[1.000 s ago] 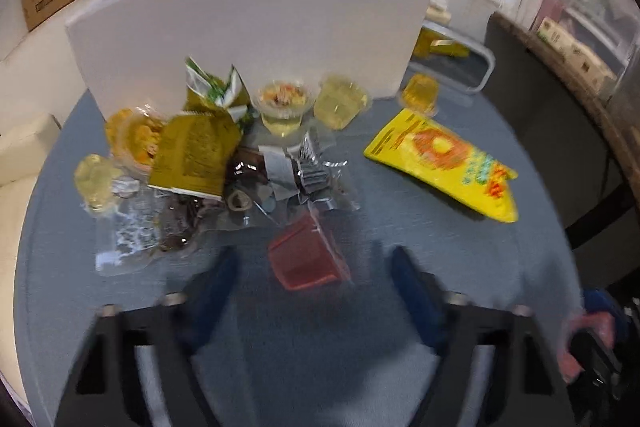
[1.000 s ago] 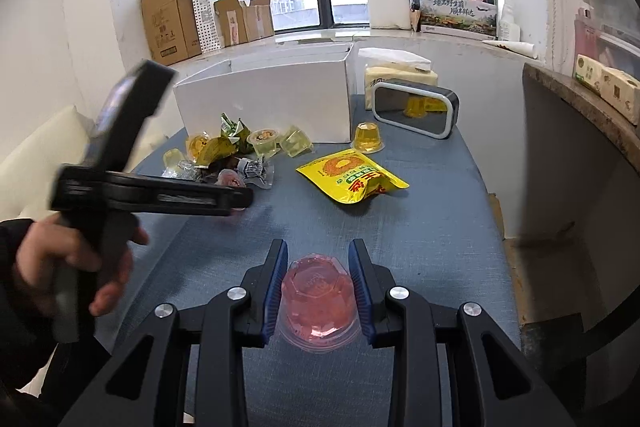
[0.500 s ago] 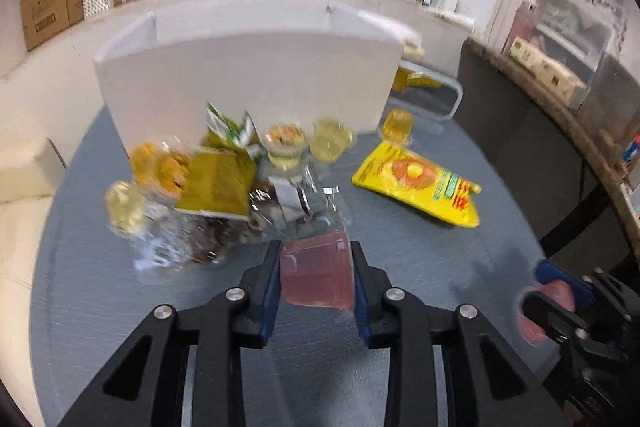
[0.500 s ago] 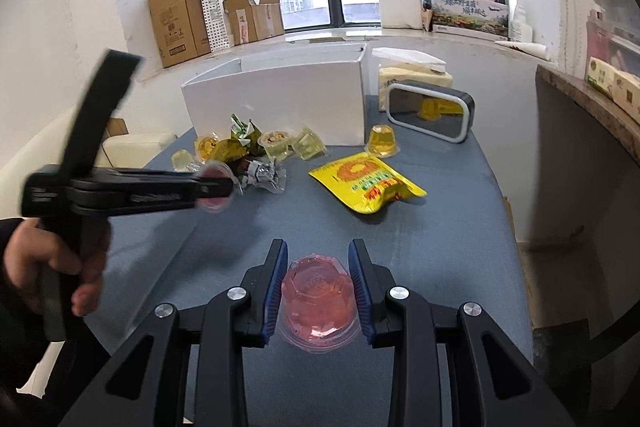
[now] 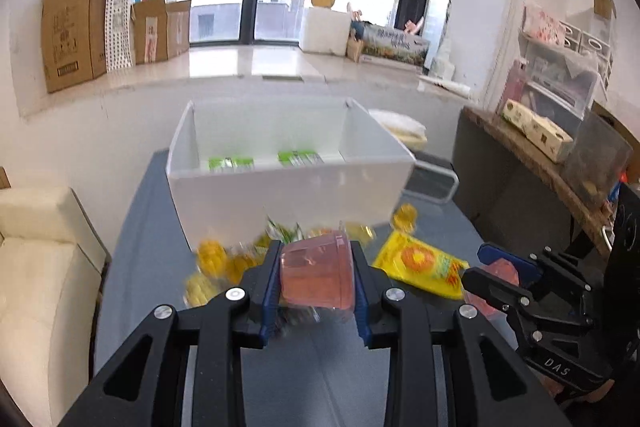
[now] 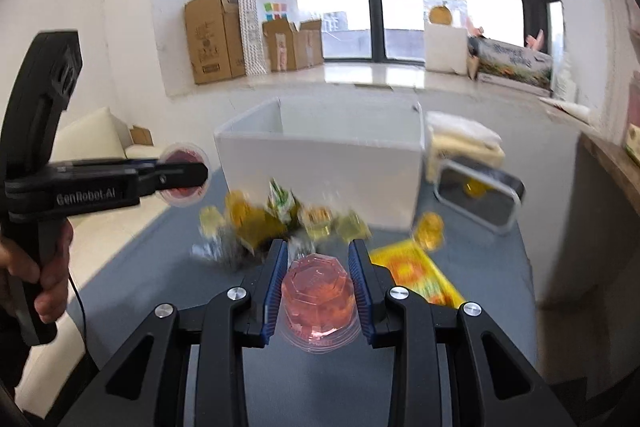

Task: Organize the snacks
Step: 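Drop both pink jelly cups into the white box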

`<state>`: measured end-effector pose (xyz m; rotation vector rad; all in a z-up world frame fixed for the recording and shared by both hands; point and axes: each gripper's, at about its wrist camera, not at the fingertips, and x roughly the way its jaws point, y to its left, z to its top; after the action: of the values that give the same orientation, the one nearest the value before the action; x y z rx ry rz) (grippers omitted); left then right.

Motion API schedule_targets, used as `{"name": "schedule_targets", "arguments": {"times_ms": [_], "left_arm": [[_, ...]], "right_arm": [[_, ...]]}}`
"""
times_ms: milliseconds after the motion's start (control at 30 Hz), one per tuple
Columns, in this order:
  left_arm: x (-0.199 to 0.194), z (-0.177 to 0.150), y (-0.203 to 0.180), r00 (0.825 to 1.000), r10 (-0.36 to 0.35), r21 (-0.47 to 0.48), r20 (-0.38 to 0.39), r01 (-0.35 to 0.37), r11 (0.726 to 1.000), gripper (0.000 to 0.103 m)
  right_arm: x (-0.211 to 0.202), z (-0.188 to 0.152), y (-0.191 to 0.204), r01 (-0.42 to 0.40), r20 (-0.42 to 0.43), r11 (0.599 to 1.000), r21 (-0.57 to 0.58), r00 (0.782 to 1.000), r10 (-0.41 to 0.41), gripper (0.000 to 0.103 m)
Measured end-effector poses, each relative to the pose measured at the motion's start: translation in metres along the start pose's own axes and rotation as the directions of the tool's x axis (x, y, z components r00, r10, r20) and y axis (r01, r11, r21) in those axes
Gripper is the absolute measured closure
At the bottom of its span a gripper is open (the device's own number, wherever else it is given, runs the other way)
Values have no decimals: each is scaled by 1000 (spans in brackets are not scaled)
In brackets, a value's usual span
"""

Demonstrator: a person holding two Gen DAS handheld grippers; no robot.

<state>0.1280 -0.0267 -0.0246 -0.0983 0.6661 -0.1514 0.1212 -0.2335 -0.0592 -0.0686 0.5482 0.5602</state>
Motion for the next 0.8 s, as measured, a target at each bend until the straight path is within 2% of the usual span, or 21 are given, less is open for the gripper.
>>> {"name": "schedule_targets", "arguments": {"times_ms": [133, 367, 500, 600, 633, 667, 700, 733, 767, 800], "left_arm": [[13, 32, 17, 1000, 12, -2, 28, -12, 1000, 68], [57, 96, 51, 997, 54, -37, 54, -52, 998, 68], [92, 122, 66, 998, 65, -42, 24, -64, 997, 68], [116, 125, 77, 996, 85, -45, -20, -86, 995, 67], [123, 124, 79, 994, 102, -40, -36, -103, 994, 57], [130, 124, 84, 991, 121, -46, -63, -124, 991, 46], [133, 123, 87, 989, 124, -52, -80, -128, 990, 16], [133, 120, 89, 990, 127, -52, -66, -130, 990, 2], [128, 117, 90, 991, 130, -43, -22, -131, 990, 1], [125, 114, 89, 992, 128, -32, -8, -128, 991, 1]], "right_arm": [[18, 33, 0, 4, 32, 999, -46, 999, -3, 69], [64, 98, -14, 9, 82, 1000, -9, 997, -8, 69], [104, 130, -21, 8, 65, 1000, -20, 998, -6, 68], [134, 144, -25, 1, 21, 1000, -16, 1000, -1, 68], [140, 147, -26, 13, 13, 1000, -18, 1000, -12, 67], [147, 149, -27, 28, 3, 999, -19, 1000, -28, 50], [152, 150, -28, 48, -9, 999, -21, 999, -48, 34], [153, 150, -30, 65, -5, 998, -16, 998, -65, 5], [150, 149, -32, 68, 17, 998, -9, 998, -68, 0], [145, 148, -34, 59, 52, 998, -3, 997, -59, 0]]}}
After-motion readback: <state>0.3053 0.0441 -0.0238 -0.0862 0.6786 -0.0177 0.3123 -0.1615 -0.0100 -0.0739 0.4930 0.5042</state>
